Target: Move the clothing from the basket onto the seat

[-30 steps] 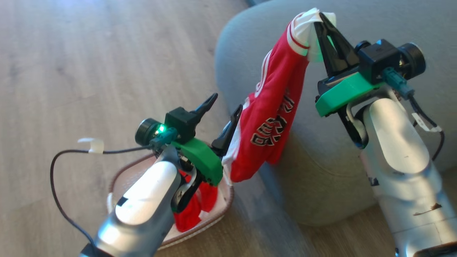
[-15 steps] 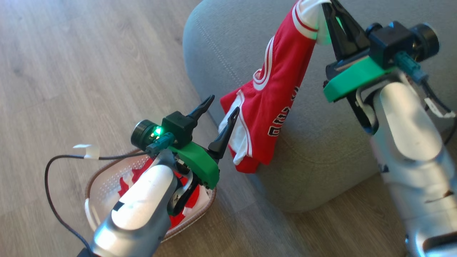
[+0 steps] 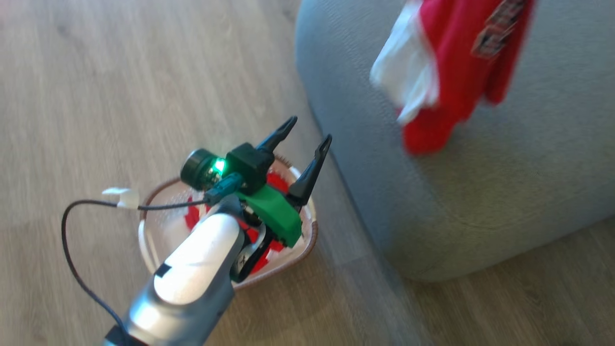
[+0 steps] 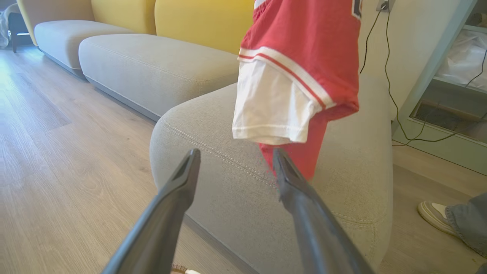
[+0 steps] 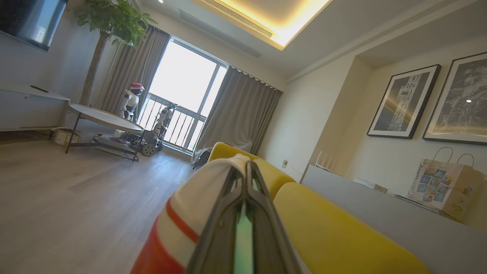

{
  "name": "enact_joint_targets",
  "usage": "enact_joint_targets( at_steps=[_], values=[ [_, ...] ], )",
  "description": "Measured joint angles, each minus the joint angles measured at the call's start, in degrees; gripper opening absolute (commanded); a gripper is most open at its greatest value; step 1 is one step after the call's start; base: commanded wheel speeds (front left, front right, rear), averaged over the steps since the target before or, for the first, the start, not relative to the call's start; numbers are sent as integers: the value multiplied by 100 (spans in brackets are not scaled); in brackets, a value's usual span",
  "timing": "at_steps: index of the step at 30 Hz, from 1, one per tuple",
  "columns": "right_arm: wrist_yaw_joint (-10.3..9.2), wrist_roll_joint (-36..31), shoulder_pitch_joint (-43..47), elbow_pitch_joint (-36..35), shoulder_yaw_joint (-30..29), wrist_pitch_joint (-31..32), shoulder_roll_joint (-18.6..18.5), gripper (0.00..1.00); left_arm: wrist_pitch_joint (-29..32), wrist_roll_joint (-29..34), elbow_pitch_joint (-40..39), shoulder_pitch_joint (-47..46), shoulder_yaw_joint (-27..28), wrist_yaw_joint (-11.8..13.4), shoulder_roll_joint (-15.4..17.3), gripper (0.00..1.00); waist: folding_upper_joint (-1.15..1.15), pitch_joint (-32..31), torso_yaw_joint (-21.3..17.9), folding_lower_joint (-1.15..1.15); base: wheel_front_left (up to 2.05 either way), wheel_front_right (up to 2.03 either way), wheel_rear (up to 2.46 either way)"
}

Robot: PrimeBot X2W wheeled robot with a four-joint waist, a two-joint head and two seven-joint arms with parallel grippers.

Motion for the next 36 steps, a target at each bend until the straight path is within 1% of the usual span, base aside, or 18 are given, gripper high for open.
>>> enact_joint_targets(
  at_steps=[7,11,14,20,25,28,31,35,36],
  values=[
    [0,1,-1211,680,-300,327,-500,0,26,146,-304,-408,-118,-49,2,100,0,505,365,0,0,0,0],
    [0,-213,-1748,1047,-587,240,-748,0,79,192,-422,-590,-151,-51,-1,100,0,811,540,0,0,0,0],
    [0,-364,-1913,1308,-744,80,-816,0,97,254,-512,-697,-168,-48,-3,100,0,1022,646,0,0,0,0],
    [0,-388,-1719,1911,-944,-223,-753,0,181,325,-583,-883,-222,-47,12,100,0,1395,675,0,0,0,0],
    [0,-356,-1043,2468,-1043,-468,-493,0,280,369,-693,-991,-314,-46,25,100,0,1597,554,0,0,0,0],
    [0,-276,-694,2785,-1127,-568,-434,0,338,388,-731,-1016,-346,-48,35,100,0,1713,510,1,0,0,0],
    [0,-250,-509,3052,-1181,-622,-404,0,389,419,-767,-1095,-413,-53,68,100,0,1826,502,0,0,0,0],
    [0,-226,-404,3271,-1214,-671,-267,0,483,453,-843,-1167,-448,-94,102,100,0,1927,508,0,0,0,0],
    [0,-227,-353,3429,-1209,-689,-168,0,491,452,-879,-1206,-466,-93,112,100,0,1985,513,1,0,0,0]
  ],
)
